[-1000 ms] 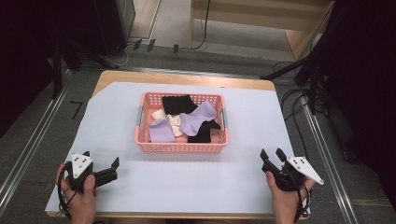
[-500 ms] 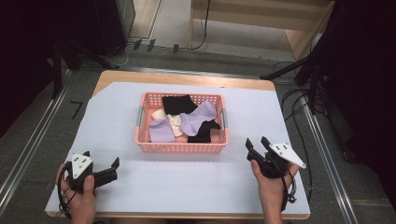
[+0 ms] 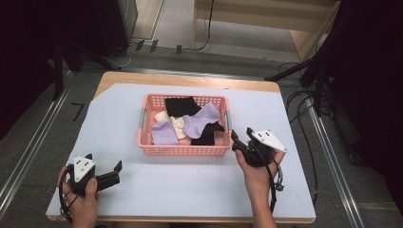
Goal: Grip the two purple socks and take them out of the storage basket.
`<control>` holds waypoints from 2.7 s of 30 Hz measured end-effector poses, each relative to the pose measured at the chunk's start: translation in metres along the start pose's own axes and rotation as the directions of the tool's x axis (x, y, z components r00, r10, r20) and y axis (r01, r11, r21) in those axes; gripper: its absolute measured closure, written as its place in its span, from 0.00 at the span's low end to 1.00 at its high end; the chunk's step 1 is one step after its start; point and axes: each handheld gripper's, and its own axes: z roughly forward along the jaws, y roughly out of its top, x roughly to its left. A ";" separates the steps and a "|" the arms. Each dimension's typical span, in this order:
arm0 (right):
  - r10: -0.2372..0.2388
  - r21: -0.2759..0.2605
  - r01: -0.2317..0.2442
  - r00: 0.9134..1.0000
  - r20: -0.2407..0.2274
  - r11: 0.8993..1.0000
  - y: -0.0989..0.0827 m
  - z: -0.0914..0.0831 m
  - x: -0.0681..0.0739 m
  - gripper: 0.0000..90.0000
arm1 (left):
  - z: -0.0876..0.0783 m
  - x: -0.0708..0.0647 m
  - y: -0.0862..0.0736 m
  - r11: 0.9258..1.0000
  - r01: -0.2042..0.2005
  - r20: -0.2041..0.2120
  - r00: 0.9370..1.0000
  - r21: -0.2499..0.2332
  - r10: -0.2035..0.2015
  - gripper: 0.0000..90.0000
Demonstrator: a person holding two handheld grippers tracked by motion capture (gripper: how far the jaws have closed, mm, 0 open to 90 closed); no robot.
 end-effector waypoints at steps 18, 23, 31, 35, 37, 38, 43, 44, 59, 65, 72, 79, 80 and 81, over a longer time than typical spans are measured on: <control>-0.044 0.052 0.049 0.996 -0.081 0.997 0.021 0.050 0.052 0.59 | 0.001 0.000 0.000 1.000 0.001 0.001 1.000 0.009 -0.001 0.00; -0.037 0.065 0.044 0.994 -0.105 0.997 0.024 0.060 0.056 0.64 | 0.001 0.000 0.000 1.000 -0.007 0.000 1.000 0.009 0.007 0.00; -0.024 0.092 0.032 0.996 -0.089 0.995 0.028 0.078 0.061 0.72 | 0.002 0.000 0.001 1.000 -0.006 0.001 1.000 0.014 0.006 0.00; -0.030 0.117 0.039 0.996 -0.082 0.992 0.027 0.089 0.065 0.75 | 0.002 0.000 0.001 1.000 -0.007 0.002 1.000 0.017 0.007 0.00; -0.035 0.140 0.047 0.996 -0.081 0.989 0.027 0.094 0.067 0.75 | 0.002 0.000 0.001 1.000 -0.007 0.002 1.000 0.018 0.007 0.00; -0.038 0.156 0.050 0.996 -0.080 0.987 0.027 0.096 0.068 0.76 | 0.002 0.000 0.001 1.000 -0.006 0.003 1.000 0.018 0.006 0.00; -0.040 0.231 0.053 0.997 -0.060 0.971 0.024 0.108 0.072 0.81 | 0.002 0.000 0.001 1.000 -0.006 0.004 1.000 0.018 0.006 0.00; -0.027 0.245 0.041 0.998 -0.059 0.969 0.023 0.110 0.073 0.81 | 0.002 0.000 0.001 1.000 -0.005 0.004 1.000 0.018 0.005 0.00; 0.053 0.476 -0.041 0.999 -0.011 0.878 0.016 0.129 0.074 0.75 | 0.002 0.000 0.001 1.000 -0.004 0.003 1.000 0.022 0.004 0.00; 0.061 0.535 -0.035 0.998 -0.031 0.844 0.015 0.133 0.076 0.77 | 0.003 0.000 0.001 1.000 -0.001 0.003 1.000 0.022 0.001 0.00; 0.043 0.512 0.005 0.996 -0.082 0.859 0.014 0.131 0.078 0.97 | 0.003 0.000 0.001 1.000 0.000 0.003 1.000 0.024 0.000 0.00; 0.052 0.416 -0.004 0.993 -0.104 0.909 0.017 0.123 0.077 0.98 | 0.003 0.000 0.001 1.000 0.002 0.003 1.000 0.025 -0.002 0.00; 0.053 0.399 -0.005 0.993 -0.107 0.917 0.018 0.121 0.077 0.98 | 0.003 0.000 0.001 1.000 0.002 0.003 1.000 0.026 -0.002 0.00; 0.049 0.378 -0.003 0.993 -0.111 0.926 0.020 0.118 0.078 0.98 | 0.003 0.000 0.001 1.000 0.002 0.004 1.000 0.026 -0.002 0.00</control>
